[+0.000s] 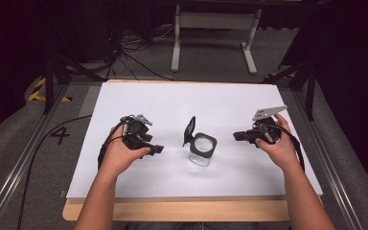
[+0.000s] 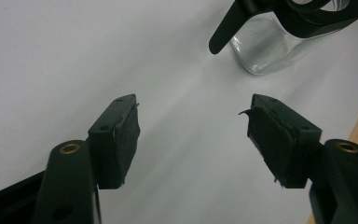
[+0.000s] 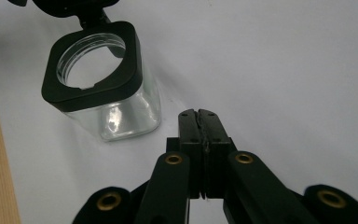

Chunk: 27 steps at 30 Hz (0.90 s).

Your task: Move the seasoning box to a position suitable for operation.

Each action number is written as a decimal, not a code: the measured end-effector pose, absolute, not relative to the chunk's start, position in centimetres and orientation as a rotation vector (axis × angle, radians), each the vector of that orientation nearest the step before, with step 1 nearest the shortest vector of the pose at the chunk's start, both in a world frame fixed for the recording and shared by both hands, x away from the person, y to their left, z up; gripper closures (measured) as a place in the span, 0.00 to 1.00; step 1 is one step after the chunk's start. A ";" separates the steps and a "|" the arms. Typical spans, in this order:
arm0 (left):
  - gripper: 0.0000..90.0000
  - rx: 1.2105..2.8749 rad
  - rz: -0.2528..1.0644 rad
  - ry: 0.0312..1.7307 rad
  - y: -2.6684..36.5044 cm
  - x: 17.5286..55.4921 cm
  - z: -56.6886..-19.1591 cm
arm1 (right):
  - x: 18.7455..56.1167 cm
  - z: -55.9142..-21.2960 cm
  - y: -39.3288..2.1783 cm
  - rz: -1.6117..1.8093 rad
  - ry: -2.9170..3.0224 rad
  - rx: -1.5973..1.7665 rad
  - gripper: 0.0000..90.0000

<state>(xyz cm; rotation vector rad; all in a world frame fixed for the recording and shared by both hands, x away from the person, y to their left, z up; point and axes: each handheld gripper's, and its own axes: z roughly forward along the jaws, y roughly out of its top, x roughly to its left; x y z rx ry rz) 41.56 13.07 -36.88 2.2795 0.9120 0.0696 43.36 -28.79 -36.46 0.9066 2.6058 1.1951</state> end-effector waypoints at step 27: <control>0.58 2.293 0.067 0.809 12.4 40.4 -35.7 | 44.7 -40.1 -24.3 1.165 2.738 0.694 1.00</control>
